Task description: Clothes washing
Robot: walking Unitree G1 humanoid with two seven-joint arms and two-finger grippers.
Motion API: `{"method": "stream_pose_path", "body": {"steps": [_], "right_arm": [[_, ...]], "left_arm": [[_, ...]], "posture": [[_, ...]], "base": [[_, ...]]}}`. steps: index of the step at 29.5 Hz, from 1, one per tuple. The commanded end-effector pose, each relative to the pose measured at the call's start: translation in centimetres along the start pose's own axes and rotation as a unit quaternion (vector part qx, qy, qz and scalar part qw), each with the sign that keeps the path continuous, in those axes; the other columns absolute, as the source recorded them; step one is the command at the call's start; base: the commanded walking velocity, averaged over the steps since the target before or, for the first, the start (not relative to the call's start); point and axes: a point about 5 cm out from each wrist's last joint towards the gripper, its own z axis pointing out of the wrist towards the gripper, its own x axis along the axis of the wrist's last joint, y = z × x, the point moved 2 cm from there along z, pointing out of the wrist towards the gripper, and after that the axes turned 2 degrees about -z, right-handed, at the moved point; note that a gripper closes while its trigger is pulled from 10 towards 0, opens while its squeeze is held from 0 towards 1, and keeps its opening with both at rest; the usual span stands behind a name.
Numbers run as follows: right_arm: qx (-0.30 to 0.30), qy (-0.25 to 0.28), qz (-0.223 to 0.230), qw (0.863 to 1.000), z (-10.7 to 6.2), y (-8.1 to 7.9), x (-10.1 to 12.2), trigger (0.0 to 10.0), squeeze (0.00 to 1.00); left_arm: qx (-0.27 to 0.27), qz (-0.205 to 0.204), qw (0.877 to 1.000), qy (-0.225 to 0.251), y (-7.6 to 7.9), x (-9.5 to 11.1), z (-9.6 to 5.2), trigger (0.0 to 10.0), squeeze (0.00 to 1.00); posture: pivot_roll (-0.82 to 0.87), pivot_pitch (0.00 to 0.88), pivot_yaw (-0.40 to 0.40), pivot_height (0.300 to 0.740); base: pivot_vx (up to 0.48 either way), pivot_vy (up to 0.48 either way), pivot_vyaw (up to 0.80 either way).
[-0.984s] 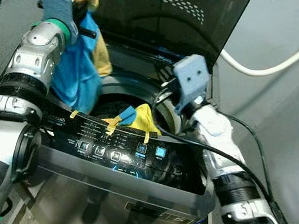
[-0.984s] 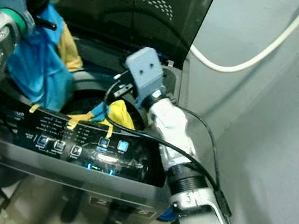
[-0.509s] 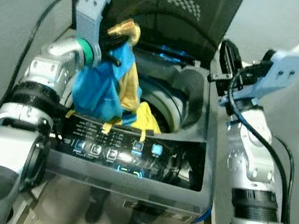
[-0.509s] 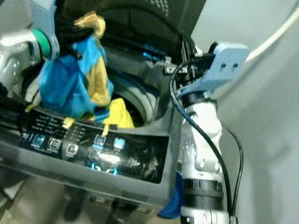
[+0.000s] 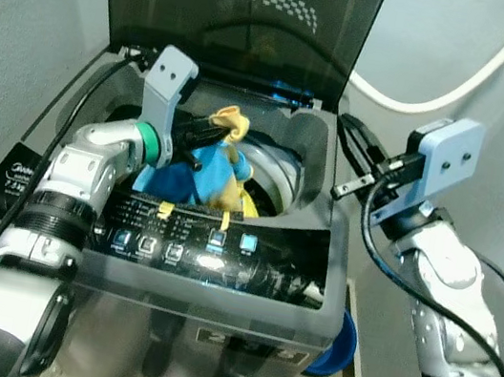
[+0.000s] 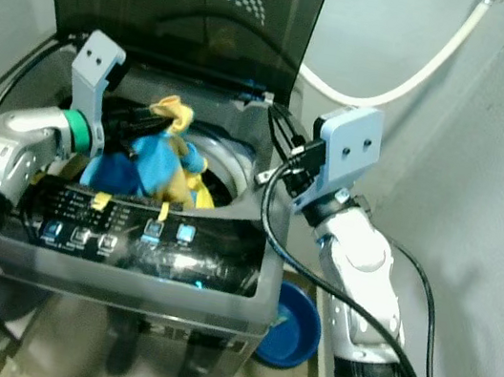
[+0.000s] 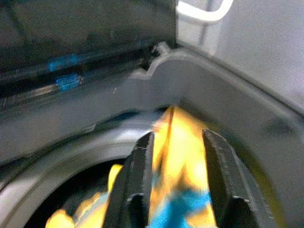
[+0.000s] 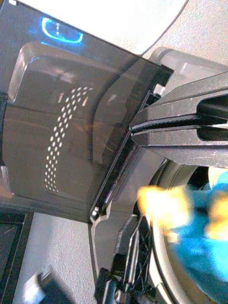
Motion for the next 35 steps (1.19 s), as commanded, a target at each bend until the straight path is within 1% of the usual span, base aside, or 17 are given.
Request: {"method": "stream_pose_path", "body": {"steps": [1,8,12,14,15,17,19,20,21,22,23,24,25,27,29,31,35], "right_arm": [[-0.005,-0.005,0.006,1.000,-0.2,-0.2,0.0,10.0,0.00],[-0.006,-0.014,0.016,1.000,-0.3,-0.6,-0.3,10.0,0.00],[-0.009,-0.019,0.018,1.000,-0.3,-0.6,-0.4,10.0,0.00],[-0.014,-0.021,0.021,0.999,-0.3,-0.6,-0.6,10.0,0.00],[-0.016,-0.023,0.022,0.999,-0.3,-0.7,-0.7,10.0,0.00],[-0.018,-0.023,0.023,0.999,-0.3,-0.7,-0.8,10.0,0.00],[-0.022,-0.025,0.026,0.999,-0.3,-0.8,-0.9,10.0,0.00],[-0.022,-0.025,0.026,0.999,-0.3,-0.8,-0.9,10.0,0.00],[-0.025,-0.027,0.028,0.999,-0.3,-0.8,-1.0,10.0,0.00],[-0.027,-0.028,0.029,0.999,-0.3,-0.8,-1.1,10.0,0.00],[-0.029,-0.029,0.031,0.999,-0.3,-0.9,-1.2,10.0,0.00],[-0.029,-0.029,0.031,0.999,-0.3,-0.9,-1.2,10.0,0.00],[-0.031,-0.030,0.032,0.999,-0.3,-0.9,-1.3,10.0,0.00],[-0.036,-0.032,0.035,0.998,-0.2,-1.1,-1.5,10.0,0.00],[-0.040,-0.033,0.037,0.998,-0.1,-1.2,-1.7,10.0,0.00],[-0.044,-0.033,0.037,0.998,-0.1,-1.2,-1.8,10.0,0.00],[-0.069,-0.032,0.036,0.996,0.1,-1.0,-2.0,10.0,0.00]], "left_arm": [[-0.018,0.000,1.000,0.009,0.8,0.2,-0.1,10.0,1.00],[-0.026,-0.013,0.999,0.027,1.9,0.8,-0.5,10.0,1.00],[-0.004,-0.019,0.999,0.040,2.5,1.2,-0.5,10.0,1.00],[0.027,-0.036,0.998,0.051,3.1,1.4,-0.3,10.0,1.00],[0.042,-0.030,0.997,0.063,3.7,1.7,-0.3,10.0,0.00],[0.052,-0.024,0.996,0.072,4.1,2.0,-0.3,10.0,0.00],[0.074,0.006,0.992,0.099,5.0,2.8,-0.7,10.0,0.00],[0.074,0.006,0.992,0.099,5.0,2.8,-0.7,10.0,0.00],[0.084,0.074,0.987,0.116,6.0,3.3,-0.9,10.0,0.00],[0.087,0.123,0.980,0.129,6.8,3.7,-1.1,10.0,0.00],[0.093,0.152,0.973,0.144,7.6,4.0,-1.4,10.0,0.00],[0.093,0.152,0.973,0.144,7.6,4.0,-1.4,10.0,0.00],[0.099,0.166,0.969,0.153,8.1,4.2,-1.6,10.0,0.00],[0.131,0.191,0.957,0.176,8.4,4.3,-2.3,10.0,0.00],[0.151,0.207,0.949,0.185,8.3,4.0,-2.7,10.0,0.00],[0.161,0.200,0.949,0.183,8.1,3.7,-3.0,10.0,0.00],[0.204,0.164,0.949,0.174,7.0,3.0,-3.8,10.0,0.00]], "posture": [[0.06,0.047,-0.005,0.740],[0.06,0.045,-0.003,0.740],[0.06,0.046,-0.003,0.740],[0.06,0.046,-0.003,0.740],[0.07,0.053,0.003,0.740],[0.07,0.053,0.003,0.740],[0.07,0.055,0.006,0.740],[0.07,0.055,0.006,0.740],[0.07,0.056,0.006,0.740],[0.07,0.056,0.006,0.740],[0.08,0.057,0.008,0.740],[0.08,0.057,0.008,0.740],[0.08,0.057,0.008,0.740],[0.09,0.057,0.007,0.740],[0.09,0.057,0.007,0.740],[0.09,0.056,0.006,0.740],[0.10,0.055,0.003,0.740]], "base": [[0.000,0.000,0.00],[0.000,0.000,0.00],[0.000,0.000,0.00],[0.000,0.000,0.00],[0.000,0.000,0.00],[0.000,0.000,0.00],[0.000,0.000,0.00],[0.000,0.000,0.00],[0.000,0.000,0.00],[0.000,0.000,0.00],[0.000,0.000,0.00],[0.000,0.000,0.00],[0.000,0.000,0.00],[0.000,0.000,0.00],[0.000,0.000,0.00],[0.000,0.000,0.00],[0.000,0.000,0.00]]}}
